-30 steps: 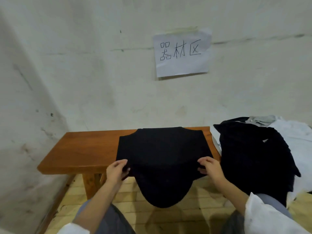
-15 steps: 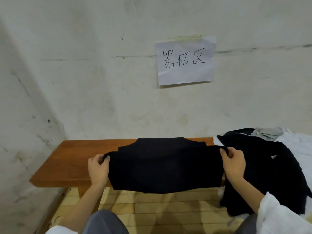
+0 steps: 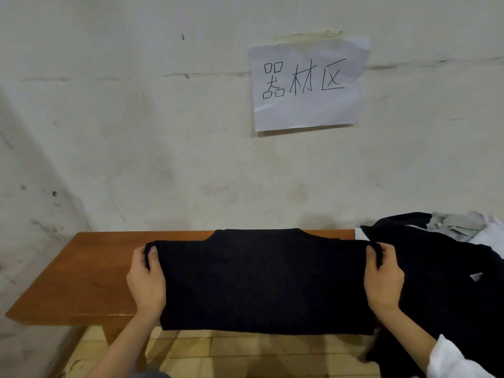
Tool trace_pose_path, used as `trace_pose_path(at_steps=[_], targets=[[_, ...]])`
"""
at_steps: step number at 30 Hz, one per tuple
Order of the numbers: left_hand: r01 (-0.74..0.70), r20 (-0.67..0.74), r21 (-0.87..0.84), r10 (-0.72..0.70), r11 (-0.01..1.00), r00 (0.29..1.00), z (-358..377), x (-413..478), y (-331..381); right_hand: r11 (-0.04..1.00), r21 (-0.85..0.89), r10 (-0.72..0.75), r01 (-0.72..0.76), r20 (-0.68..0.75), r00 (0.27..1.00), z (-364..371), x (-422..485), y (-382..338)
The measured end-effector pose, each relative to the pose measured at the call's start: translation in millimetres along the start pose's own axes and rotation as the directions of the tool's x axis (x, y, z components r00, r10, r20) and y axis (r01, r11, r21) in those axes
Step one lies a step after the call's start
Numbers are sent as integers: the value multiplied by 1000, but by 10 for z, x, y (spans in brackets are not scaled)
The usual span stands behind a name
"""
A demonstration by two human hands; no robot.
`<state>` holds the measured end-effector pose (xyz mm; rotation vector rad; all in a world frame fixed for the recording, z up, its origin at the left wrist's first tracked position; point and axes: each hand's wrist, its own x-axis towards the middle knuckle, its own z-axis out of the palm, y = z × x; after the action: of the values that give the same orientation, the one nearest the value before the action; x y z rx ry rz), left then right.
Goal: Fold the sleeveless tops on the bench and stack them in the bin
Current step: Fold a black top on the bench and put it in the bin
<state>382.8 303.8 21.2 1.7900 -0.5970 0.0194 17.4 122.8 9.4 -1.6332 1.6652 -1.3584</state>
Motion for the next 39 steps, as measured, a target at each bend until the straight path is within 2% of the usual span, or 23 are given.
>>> trace_pose_path(at_steps=[2, 5, 8, 10, 11, 13, 15, 17, 19, 20, 22, 23, 25, 28, 31, 34, 35, 37, 38, 39], targets=[[-29, -18, 68, 30, 997, 999, 162, 196, -41, 999, -52, 1, -1, -5, 1000, 177, 210, 13], [-59, 16, 269, 56, 961, 998, 427, 422, -204, 989, -146, 44, -40, 24, 999, 513, 491, 96], [6, 101, 439, -57, 898, 993, 613, 542, -473, 967, -248, 91, -65, 96, 991, 765, 567, 292], [38, 138, 485, -120, 874, 983, 682, 550, -543, 968, -215, 148, -126, 90, 985, 859, 534, 367], [15, 145, 494, -99, 869, 984, 698, 523, -535, 972, -188, 159, -144, 66, 985, 882, 513, 383], [-122, 170, 526, 36, 842, 985, 704, 429, -519, 976, -163, 146, -141, 16, 989, 875, 463, 364], [-289, 244, 579, 176, 762, 954, 721, 270, -501, 976, -213, 60, -55, 17, 998, 826, 373, 329], [-442, 369, 603, 259, 664, 893, 761, 63, -487, 949, -268, -131, 163, 135, 982, 792, 212, 289], [-526, 529, 615, 187, 587, 828, 815, -157, -490, 882, -291, -263, 371, 349, 899, 808, -5, 269], [-531, 584, 629, 105, 568, 805, 814, -235, -492, 846, -309, -262, 435, 469, 843, 819, -118, 267], [-500, 612, 671, -30, 547, 790, 795, -317, -520, 764, -399, -161, 508, 644, 748, 826, -284, 298], [-477, 615, 690, -93, 545, 783, 783, -330, -533, 718, -451, -110, 530, 679, 726, 804, -335, 319], [-456, 624, 698, -157, 553, 765, 774, -333, -534, 669, -527, -52, 525, 671, 740, 760, -377, 374], [-417, 622, 658, -140, 627, 770, 669, -307, -444, 654, -558, -4, 510, 672, 740, 719, -360, 367], [-255, 433, 590, -34, 766, 901, 405, -364, -435, 758, -469, 2, 452, 696, 718, 641, -340, 266], [-74, 216, 583, -66, 809, 974, 94, -506, -444, 887, -256, -207, 384, 522, 828, 446, -571, 130], [-8, 178, 580, -117, 815, 977, 12, -556, -446, 923, -188, -214, 337, 478, 852, 373, -698, 79], [173, 140, 503, -277, 847, 951, -111, -643, -536, 984, -83, -98, 156, 482, 871, 231, -975, -23], [301, 140, 408, -385, 862, 912, -142, -673, -580, 998, -42, -10, 35, 491, 871, 201, -1090, -36], [461, 163, 294, -519, 837, 839, -172, -705, -570, 996, -4, 76, -85, 481, 873, 175, -1195, -28]])
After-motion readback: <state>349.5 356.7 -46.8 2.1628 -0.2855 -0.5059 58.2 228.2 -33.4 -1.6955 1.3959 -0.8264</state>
